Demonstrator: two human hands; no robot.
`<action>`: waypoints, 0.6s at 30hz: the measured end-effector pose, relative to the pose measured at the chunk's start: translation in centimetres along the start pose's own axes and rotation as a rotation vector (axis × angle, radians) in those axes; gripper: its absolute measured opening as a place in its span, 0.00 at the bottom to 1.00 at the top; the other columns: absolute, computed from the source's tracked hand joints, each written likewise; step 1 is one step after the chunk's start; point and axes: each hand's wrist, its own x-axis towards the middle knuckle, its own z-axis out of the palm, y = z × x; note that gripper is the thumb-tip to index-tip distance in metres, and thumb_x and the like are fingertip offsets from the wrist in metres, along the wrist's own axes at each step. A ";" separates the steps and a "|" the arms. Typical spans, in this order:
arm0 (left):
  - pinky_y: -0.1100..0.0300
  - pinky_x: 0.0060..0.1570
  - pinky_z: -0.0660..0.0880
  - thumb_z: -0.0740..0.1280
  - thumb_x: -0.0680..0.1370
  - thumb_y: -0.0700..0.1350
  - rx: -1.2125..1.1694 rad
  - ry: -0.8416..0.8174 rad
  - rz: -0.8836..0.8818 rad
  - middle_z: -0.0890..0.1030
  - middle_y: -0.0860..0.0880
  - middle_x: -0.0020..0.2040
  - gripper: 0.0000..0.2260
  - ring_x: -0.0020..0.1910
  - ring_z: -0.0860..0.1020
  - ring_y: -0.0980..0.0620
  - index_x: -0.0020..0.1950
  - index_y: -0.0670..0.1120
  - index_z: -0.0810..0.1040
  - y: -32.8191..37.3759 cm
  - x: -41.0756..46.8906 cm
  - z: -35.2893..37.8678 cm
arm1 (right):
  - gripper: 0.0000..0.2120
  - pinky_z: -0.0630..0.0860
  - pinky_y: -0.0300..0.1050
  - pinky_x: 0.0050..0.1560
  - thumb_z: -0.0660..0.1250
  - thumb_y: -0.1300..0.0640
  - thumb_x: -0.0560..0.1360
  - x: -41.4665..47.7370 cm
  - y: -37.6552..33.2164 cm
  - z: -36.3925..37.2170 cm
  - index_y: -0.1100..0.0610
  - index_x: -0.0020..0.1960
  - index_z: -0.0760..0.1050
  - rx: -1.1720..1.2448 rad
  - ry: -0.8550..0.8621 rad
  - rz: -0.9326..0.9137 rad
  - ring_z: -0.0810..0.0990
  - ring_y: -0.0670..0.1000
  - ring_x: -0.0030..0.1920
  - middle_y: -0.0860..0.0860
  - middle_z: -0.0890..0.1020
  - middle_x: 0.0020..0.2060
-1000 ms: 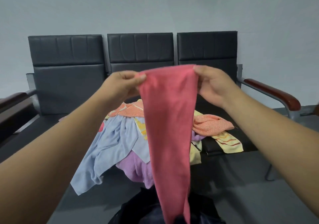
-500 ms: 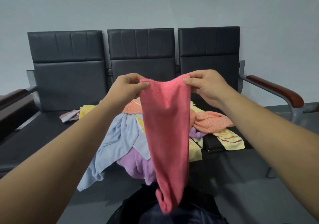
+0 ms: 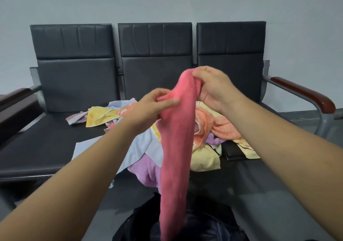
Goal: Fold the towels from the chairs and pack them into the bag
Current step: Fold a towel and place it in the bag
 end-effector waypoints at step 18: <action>0.56 0.45 0.83 0.66 0.80 0.37 -0.582 0.028 -0.201 0.84 0.43 0.48 0.12 0.44 0.84 0.49 0.63 0.38 0.78 -2.1 -0.4 2.4 | 0.26 0.81 0.52 0.58 0.67 0.42 0.77 0.2 5.3 -4.9 0.62 0.64 0.78 0.126 -0.172 0.326 0.85 0.55 0.53 0.57 0.85 0.52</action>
